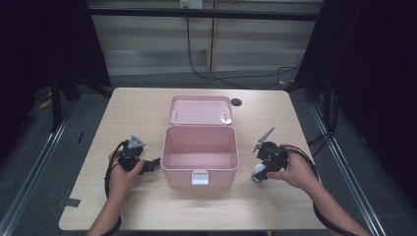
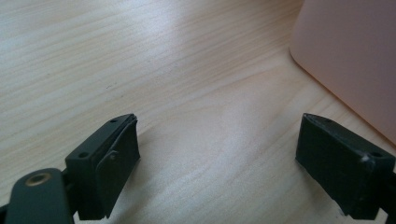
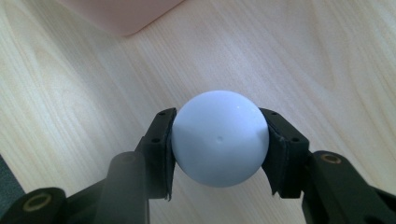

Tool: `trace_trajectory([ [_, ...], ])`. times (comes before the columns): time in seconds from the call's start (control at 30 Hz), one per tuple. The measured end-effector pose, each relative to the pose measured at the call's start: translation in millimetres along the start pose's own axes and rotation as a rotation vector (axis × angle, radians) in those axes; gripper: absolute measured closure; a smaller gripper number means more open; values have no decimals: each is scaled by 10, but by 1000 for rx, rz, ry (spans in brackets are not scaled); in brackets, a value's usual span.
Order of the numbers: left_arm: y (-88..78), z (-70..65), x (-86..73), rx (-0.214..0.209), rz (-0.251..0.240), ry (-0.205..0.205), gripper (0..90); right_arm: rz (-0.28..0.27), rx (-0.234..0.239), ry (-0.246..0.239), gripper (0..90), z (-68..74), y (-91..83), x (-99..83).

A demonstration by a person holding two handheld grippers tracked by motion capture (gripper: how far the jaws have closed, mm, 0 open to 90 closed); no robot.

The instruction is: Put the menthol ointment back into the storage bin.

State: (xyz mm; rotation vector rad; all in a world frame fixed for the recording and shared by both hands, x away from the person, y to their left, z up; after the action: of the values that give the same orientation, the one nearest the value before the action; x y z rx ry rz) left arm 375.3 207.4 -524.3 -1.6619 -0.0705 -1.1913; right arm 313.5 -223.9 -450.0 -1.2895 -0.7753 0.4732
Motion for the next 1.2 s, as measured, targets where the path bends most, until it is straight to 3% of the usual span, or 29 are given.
trace_trajectory([
  [0.83,1,-1,0,-2,-1,-1,127,2,-4,-4,507,-1,-515,186],
  [1.2,0,1,0,0,0,2,127,27,-19,-46,507,49,-687,338],
])
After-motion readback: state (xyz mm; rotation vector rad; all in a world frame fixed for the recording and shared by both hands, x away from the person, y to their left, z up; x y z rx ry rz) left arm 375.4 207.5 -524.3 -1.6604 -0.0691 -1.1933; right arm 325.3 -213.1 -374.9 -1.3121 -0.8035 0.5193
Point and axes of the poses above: each handheld gripper's, and its own axes: y roughly forward along the jaws, x roughly out of its top, z roughly to its left, the point moved 2 cm from there along y, roughly forward along the jaws, and after that the axes turned 4 degrees about y, right-handed, at the moved point
